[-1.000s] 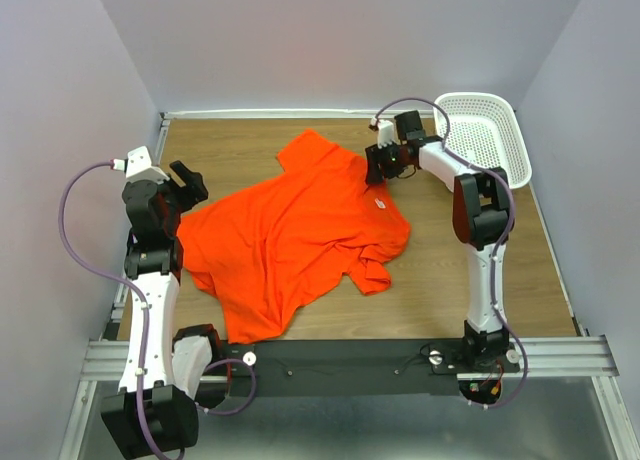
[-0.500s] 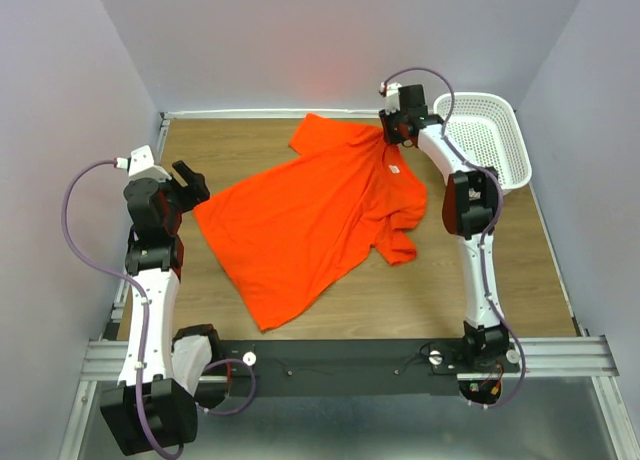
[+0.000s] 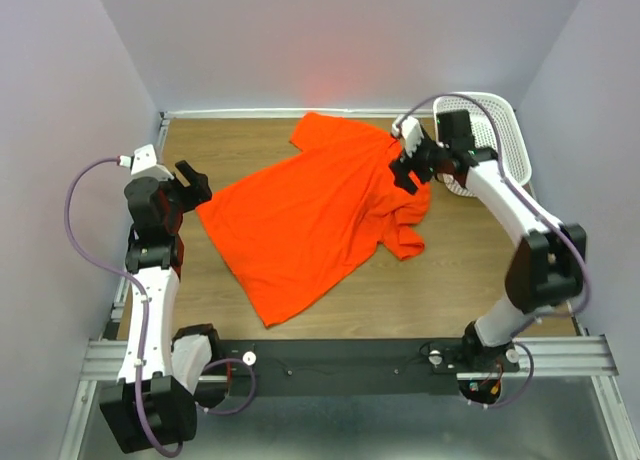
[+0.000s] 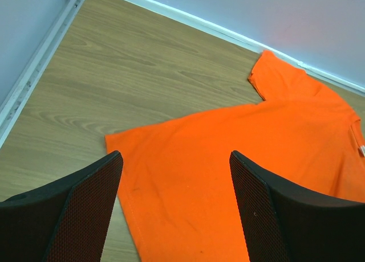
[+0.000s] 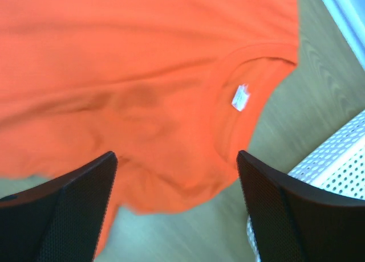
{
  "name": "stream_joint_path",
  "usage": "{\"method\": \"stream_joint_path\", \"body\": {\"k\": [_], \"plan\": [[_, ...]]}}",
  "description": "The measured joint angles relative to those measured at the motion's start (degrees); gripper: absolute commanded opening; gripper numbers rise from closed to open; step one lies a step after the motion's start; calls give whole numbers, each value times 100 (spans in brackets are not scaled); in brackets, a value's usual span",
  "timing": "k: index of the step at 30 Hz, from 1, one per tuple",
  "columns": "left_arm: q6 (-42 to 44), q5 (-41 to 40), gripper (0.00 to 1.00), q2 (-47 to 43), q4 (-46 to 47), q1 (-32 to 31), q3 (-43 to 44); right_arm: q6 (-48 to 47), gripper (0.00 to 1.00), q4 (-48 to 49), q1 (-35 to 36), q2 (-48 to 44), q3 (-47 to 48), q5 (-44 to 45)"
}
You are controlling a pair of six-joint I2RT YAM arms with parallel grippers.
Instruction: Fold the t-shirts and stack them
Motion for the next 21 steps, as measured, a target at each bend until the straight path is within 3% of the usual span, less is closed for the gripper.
{"method": "stream_joint_path", "body": {"k": [4,9,13,21], "plan": [[2,109,84,-28,11,2,0,-365,74,-205,46,-1440,-1665,15],[0,280,84,-42,52,2,0,-251,66,-586,39,-1585,-3014,520],[-2,389,84,-42,57,2,0,50,65,-667,39,-1419,-3139,649],[-2,474,84,-72,68,2,0,361,52,-490,39,-916,-3058,645]]}}
